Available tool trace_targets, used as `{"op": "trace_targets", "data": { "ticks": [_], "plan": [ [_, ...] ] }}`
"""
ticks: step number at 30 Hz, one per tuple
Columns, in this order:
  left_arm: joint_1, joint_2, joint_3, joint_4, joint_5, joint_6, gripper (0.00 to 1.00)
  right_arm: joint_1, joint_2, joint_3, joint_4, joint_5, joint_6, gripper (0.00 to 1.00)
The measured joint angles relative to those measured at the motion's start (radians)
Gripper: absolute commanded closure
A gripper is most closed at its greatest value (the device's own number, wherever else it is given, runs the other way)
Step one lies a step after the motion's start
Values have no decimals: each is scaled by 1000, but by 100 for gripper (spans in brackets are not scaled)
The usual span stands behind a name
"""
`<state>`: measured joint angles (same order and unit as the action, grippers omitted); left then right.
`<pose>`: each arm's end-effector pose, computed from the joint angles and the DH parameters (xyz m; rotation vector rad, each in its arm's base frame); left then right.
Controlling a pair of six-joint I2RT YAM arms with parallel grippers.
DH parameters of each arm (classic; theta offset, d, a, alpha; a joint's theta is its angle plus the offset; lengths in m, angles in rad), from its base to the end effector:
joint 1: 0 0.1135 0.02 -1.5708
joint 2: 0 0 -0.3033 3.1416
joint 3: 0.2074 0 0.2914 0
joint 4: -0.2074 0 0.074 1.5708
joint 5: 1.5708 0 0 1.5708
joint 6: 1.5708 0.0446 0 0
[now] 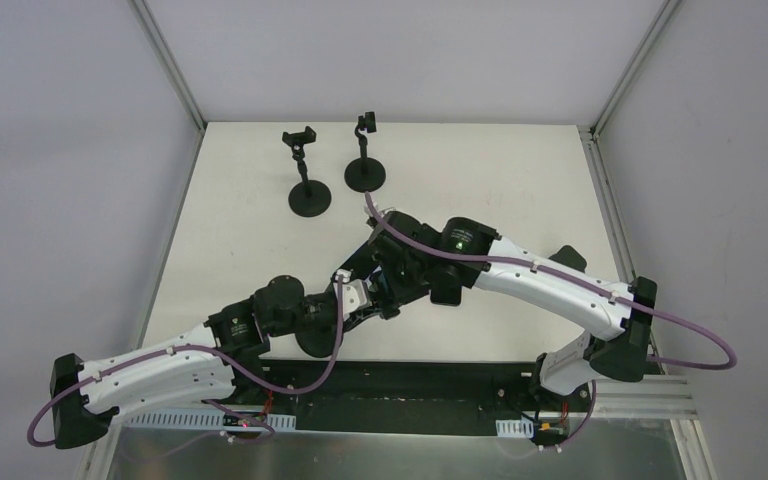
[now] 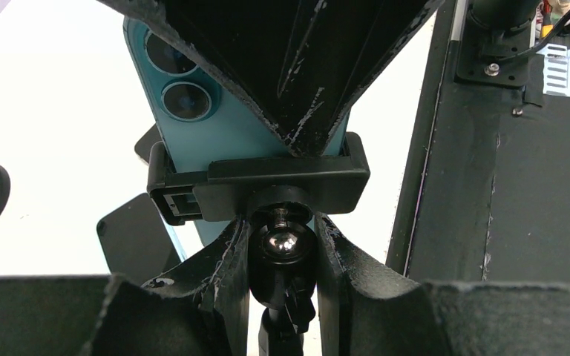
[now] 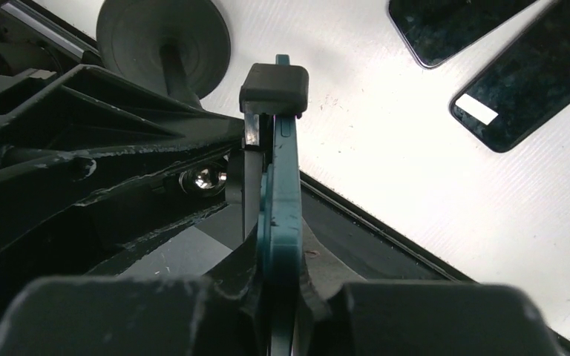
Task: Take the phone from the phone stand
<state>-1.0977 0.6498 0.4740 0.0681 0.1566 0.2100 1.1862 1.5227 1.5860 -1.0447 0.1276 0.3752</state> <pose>0.0791 -0.1698 0.2935 1.1534 1.3040 -0.7925 0.1373 0.3241 0.3961 -0.9799 2.4105 0.4377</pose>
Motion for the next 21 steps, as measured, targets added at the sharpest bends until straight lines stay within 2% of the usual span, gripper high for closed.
{"op": "trace_targets", "data": {
  "ticks": [9, 17, 21],
  "plan": [
    [7, 11, -2, -10, 103, 30, 100, 23, -113, -161, 130, 18, -82, 100],
    [13, 80, 26, 2, 142, 36, 100, 24, -113, -161, 98, 58, -43, 100],
    [10, 88, 27, 5, 150, 37, 100, -7, -156, -212, 138, -6, -43, 100]
  ]
}}
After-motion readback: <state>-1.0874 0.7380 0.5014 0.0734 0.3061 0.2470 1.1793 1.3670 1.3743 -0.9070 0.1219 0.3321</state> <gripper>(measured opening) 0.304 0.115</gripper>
